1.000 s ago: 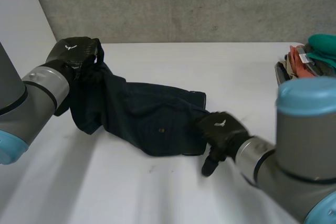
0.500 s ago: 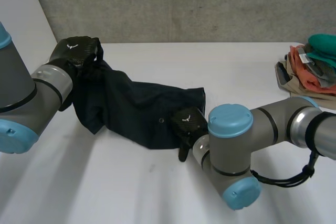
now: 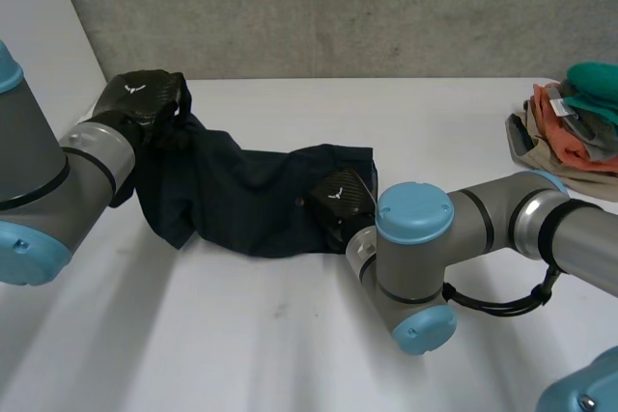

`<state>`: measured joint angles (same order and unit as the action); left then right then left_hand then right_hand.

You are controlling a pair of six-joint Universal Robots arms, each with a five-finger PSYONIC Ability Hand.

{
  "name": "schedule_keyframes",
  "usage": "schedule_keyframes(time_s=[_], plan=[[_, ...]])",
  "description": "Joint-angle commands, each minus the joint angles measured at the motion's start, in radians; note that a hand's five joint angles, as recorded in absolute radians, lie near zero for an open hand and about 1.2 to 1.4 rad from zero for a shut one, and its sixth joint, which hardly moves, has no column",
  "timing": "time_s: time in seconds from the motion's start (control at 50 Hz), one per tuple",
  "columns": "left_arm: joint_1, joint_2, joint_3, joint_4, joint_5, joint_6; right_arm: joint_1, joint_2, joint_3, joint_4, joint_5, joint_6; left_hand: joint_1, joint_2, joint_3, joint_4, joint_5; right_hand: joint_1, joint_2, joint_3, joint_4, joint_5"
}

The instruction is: Fold the laundry.

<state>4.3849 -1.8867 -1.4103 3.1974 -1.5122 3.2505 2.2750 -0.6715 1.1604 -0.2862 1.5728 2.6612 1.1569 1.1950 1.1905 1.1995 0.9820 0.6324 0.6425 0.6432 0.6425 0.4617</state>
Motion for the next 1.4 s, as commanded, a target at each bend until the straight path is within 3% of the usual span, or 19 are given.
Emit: schedule_keyframes(time_s=[0.02,0.12,0.2,0.42,0.6,0.76,0.86,0.98,1.1,1.12,1.16,1.18,1.24,1.34,1.4], plan=[[0.002,0.001,0.005,-0.001,0.003,0.0,-0.018,0.01,-0.022,-0.043,0.003,-0.064,0.239,0.201,0.206,0.197,0.24,0.712,0.702,0.701,0.702,0.708],[-0.001,0.015,0.011,-0.016,0.003,0.0,-0.035,-0.055,-0.028,-0.059,0.004,-0.101,0.239,0.201,0.206,0.197,0.24,0.764,0.754,0.753,0.754,0.76],[-0.011,0.072,0.02,-0.042,0.003,0.002,-0.08,-0.222,0.002,-0.018,0.006,-0.109,0.239,0.201,0.206,0.197,0.24,0.764,0.754,0.753,0.754,0.76],[-0.022,0.372,0.204,-0.221,0.001,-0.012,-0.212,-0.646,-0.131,0.298,-0.074,-0.099,0.239,0.201,0.206,0.197,0.24,0.764,0.754,0.753,0.754,0.76],[-0.048,0.503,0.324,-0.249,0.0,-0.032,-0.236,-0.816,-0.264,0.409,-0.079,-0.084,0.239,0.201,0.206,0.197,0.24,0.764,0.754,0.753,0.754,0.76],[-0.042,0.404,0.317,-0.248,0.0,-0.06,-0.25,-0.78,-0.286,0.417,-0.074,-0.04,0.239,0.201,0.206,0.197,0.24,0.764,0.754,0.753,0.754,0.76],[-0.039,0.213,0.333,-0.232,0.001,-0.057,-0.275,-0.607,-0.301,0.411,-0.071,0.029,0.239,0.201,0.206,0.197,0.24,0.764,0.754,0.753,0.754,0.76],[-0.039,-0.115,0.421,-0.097,0.006,-0.043,-0.272,-0.363,-0.352,0.365,-0.025,0.065,0.239,0.201,0.206,0.197,0.24,0.764,0.754,0.753,0.754,0.76],[-0.027,-0.388,0.565,0.058,0.007,-0.009,-0.25,-0.095,-0.392,0.112,0.036,0.059,0.239,0.201,0.206,0.197,0.24,0.764,0.754,0.753,0.754,0.76],[-0.027,-0.458,0.608,0.088,0.009,-0.002,-0.246,-0.064,-0.396,0.072,0.036,0.059,-0.295,-0.333,-0.329,-0.338,-0.295,0.591,0.58,0.58,0.58,0.587],[-0.027,-0.501,0.642,0.113,0.007,0.003,-0.239,-0.004,-0.41,-0.014,0.038,0.055,-0.982,-1.02,-1.016,-1.025,-0.982,-0.346,-0.357,-0.357,-0.357,-0.35],[-0.025,-0.523,0.66,0.125,0.007,0.006,-0.235,0.047,-0.428,-0.078,0.044,0.045,-0.936,-0.974,-0.97,-0.979,-0.936,-0.458,-0.468,-0.469,-0.468,-0.462],[-0.015,-0.56,0.706,0.182,-0.009,0.012,-0.233,0.087,-0.455,-0.126,0.058,0.02,-0.982,-1.02,-1.016,-1.025,-0.982,-0.458,-0.468,-0.469,-0.468,-0.462],[-0.01,-0.522,0.671,0.22,-0.04,0.014,-0.232,-0.017,-0.407,-0.113,0.075,0.014,-0.982,-1.02,-1.016,-1.025,-0.982,-0.458,-0.468,-0.469,-0.468,-0.462],[-0.01,-0.41,0.582,0.22,-0.045,0.014,-0.247,-0.097,-0.343,-0.103,0.059,0.011,-0.982,-1.02,-1.016,-1.025,-0.982,-0.458,-0.468,-0.469,-0.468,-0.462]])
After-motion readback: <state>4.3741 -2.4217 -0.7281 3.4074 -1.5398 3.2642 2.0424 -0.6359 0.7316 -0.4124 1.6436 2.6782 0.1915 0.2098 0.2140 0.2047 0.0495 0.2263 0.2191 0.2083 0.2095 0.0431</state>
